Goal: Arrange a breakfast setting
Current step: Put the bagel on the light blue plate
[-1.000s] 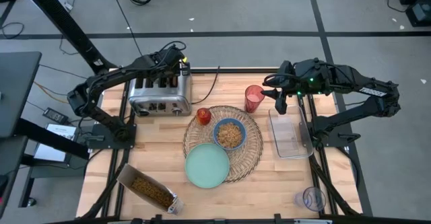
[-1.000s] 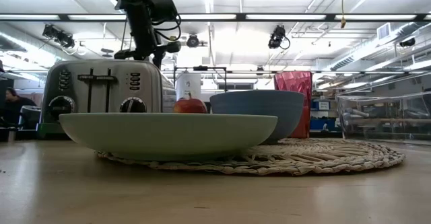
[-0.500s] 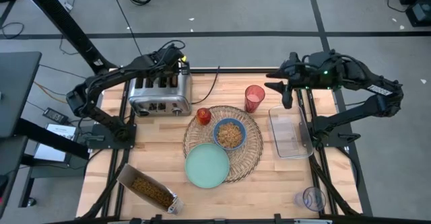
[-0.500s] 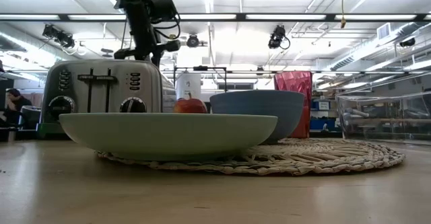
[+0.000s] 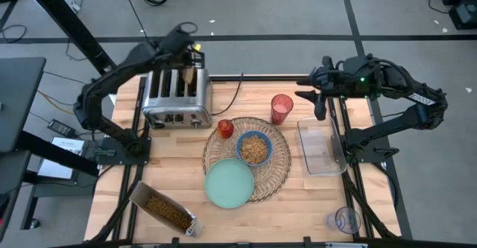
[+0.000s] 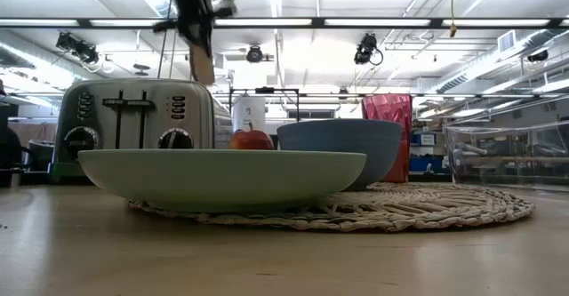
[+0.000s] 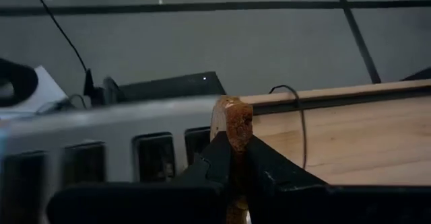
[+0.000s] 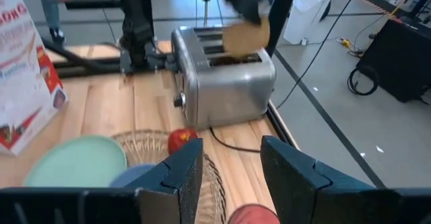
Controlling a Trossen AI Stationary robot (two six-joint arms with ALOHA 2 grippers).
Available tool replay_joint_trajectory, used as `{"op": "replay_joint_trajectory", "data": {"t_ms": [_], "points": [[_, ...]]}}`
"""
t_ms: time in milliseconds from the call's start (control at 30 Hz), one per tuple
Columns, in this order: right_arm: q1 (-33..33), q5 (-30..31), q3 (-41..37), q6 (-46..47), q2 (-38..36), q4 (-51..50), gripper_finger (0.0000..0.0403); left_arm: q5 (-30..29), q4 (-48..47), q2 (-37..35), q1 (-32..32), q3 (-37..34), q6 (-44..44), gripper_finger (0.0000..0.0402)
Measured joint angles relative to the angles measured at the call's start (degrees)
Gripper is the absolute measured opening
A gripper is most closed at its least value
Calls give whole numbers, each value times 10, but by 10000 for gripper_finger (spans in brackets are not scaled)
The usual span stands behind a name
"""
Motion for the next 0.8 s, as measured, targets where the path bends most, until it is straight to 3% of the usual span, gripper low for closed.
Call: {"op": "replay_joint_trajectory", "data": {"t_ms": [133,333,600,800], "points": [[0,-2,0,-15,0,-22,158,13,-80,-1,-19,101,20,30],[0,-8,0,-42,0,-58,158,118,-153,-2,-87,188,32,30],[18,-90,0,-56,0,-124,157,168,-167,-1,-244,140,-34,30],[81,-86,-26,-7,-4,-147,154,154,-94,0,-363,94,-98,30]]}}
